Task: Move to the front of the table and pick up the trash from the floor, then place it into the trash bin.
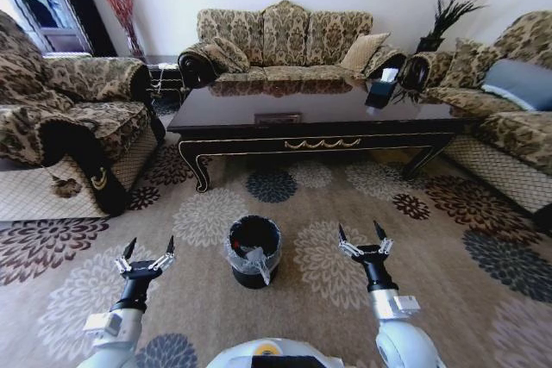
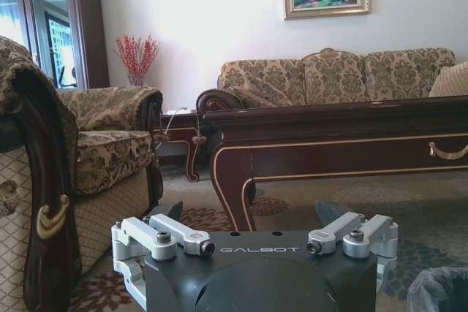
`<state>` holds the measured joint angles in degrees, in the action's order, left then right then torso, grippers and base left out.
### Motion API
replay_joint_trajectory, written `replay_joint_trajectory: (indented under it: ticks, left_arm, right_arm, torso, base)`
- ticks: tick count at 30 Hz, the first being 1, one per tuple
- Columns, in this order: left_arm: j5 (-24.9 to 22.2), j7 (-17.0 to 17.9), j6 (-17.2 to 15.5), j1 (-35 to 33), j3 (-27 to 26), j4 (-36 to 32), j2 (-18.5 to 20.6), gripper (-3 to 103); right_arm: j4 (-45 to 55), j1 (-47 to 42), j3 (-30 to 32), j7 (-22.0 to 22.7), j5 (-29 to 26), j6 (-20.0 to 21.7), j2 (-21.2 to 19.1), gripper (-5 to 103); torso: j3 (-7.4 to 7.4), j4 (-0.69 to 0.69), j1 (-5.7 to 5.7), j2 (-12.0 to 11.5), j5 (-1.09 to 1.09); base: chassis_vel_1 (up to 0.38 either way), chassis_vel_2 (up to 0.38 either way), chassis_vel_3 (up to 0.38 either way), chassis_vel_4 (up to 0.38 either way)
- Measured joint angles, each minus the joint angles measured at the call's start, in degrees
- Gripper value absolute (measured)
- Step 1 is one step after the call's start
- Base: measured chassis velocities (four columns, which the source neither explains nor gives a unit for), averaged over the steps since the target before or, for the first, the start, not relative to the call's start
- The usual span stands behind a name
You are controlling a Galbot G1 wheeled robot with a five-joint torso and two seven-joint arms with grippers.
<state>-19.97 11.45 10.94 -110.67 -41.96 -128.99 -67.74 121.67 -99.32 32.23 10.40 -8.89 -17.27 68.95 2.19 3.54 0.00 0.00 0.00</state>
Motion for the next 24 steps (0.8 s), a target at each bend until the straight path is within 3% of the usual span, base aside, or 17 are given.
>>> replay_joint_trajectory:
  ticks: [8, 24]
  left_arm:
    - [0.0, 0.0, 0.0, 0.0, 0.0, 0.0, 0.0, 100]
    - [0.0, 0.1, -0.1, 0.0, 0.0, 0.0, 0.0, 100]
  right_arm:
    - [0.0, 0.0, 0.0, 0.0, 0.0, 0.0, 0.0, 100]
    - [0.0, 0.0, 0.0, 0.0, 0.0, 0.0, 0.0, 100]
  torso:
    - [0.00, 0.01, 0.00, 0.0, 0.00]
    - [0.00, 0.00, 0.00, 0.0, 0.00]
  base:
    - [0.025, -0.020, -0.034, 0.027]
    - [0.130, -0.137, -0.131, 0.135]
